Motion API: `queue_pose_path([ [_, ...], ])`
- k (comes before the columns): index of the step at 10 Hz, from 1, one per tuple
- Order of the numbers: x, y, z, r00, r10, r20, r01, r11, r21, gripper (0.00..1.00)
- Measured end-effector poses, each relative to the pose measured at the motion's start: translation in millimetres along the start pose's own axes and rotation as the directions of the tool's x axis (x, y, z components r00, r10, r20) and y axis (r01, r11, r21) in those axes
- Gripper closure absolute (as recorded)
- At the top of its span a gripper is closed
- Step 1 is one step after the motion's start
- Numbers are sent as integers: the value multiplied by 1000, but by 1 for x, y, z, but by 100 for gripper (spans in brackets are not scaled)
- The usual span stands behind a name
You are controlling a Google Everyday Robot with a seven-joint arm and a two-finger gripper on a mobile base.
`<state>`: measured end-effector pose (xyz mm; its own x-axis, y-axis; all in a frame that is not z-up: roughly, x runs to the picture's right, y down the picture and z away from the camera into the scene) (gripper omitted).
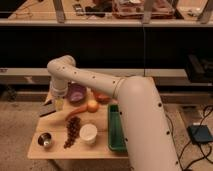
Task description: Wipe purple bowl with eraser
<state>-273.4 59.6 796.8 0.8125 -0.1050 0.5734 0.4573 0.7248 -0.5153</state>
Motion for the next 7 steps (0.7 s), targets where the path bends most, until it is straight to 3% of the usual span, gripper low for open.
queue_pose_path([
  [7, -2, 0, 1, 1000, -3, -1, 3, 1000, -3, 82],
])
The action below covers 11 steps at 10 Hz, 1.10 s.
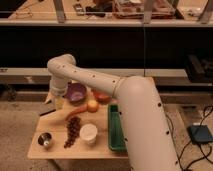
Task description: Wipe purple bowl with eraser
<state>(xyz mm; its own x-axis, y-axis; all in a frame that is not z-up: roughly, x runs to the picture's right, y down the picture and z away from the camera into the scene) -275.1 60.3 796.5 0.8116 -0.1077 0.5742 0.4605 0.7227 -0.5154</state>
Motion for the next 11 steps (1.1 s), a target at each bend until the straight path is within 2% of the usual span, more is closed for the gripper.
queue_pose_path([
  [3, 6, -3, 1, 999, 31, -14, -31, 999, 19, 82],
  [5, 32, -20, -2, 992, 113, -48, -110, 992, 59, 82],
  [7, 59, -47, -5, 980, 180, -86, -172, 980, 99, 82],
  [9, 89, -70, -11, 948, 280, -149, -256, 954, 158, 82],
  [10, 101, -72, -15, 934, 314, -168, -285, 942, 177, 82],
  [11, 118, -69, -18, 915, 361, -179, -325, 924, 201, 82],
])
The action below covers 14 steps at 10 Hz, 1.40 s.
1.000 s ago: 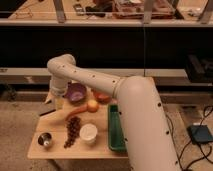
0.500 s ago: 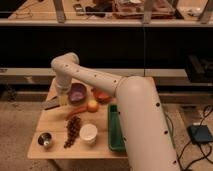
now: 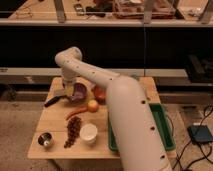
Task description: Wipe purple bowl with eraser
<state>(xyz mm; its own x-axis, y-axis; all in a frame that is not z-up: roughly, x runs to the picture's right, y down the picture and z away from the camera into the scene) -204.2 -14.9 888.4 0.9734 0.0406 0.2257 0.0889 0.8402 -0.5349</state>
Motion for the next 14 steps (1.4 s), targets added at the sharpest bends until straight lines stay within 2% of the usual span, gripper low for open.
queue_pose_path([
  [2, 26, -1, -1, 998, 68, -10, -68, 997, 25, 82],
  [4, 41, 8, 7, 991, 134, 26, -134, 990, 31, 82],
  [5, 53, 9, 9, 988, 150, 25, -151, 988, 36, 82],
  [8, 50, 13, 12, 983, 180, 27, -181, 983, 33, 82],
  [9, 66, 4, 7, 976, 216, 24, -217, 975, 52, 82],
  [10, 68, -9, 4, 974, 223, 27, -224, 973, 61, 82],
  [12, 74, -26, 4, 973, 230, 29, -231, 971, 65, 82],
  [14, 77, -49, 12, 971, 234, 40, -236, 970, 55, 82],
])
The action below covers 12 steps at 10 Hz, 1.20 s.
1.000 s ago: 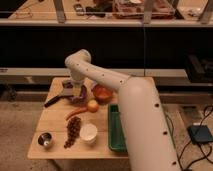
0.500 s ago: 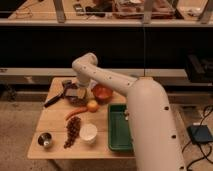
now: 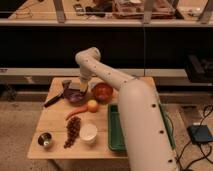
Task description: Wipe purple bowl with eraser
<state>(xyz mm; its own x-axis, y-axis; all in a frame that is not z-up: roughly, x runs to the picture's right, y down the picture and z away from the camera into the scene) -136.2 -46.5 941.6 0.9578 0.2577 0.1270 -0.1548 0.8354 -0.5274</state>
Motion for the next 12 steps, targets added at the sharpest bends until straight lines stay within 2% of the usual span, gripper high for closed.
queue_pose_path([
  [4, -27, -9, 26, 998, -58, 37, 59, 997, -44, 82],
  [5, -42, -6, 29, 994, -92, 62, 95, 994, -52, 82],
  [7, -53, -2, 28, 988, -130, 80, 135, 989, -57, 82],
  [10, -63, 18, 29, 979, -180, 92, 188, 978, -86, 82],
  [12, -61, 39, 27, 976, -198, 86, 207, 972, -110, 82],
])
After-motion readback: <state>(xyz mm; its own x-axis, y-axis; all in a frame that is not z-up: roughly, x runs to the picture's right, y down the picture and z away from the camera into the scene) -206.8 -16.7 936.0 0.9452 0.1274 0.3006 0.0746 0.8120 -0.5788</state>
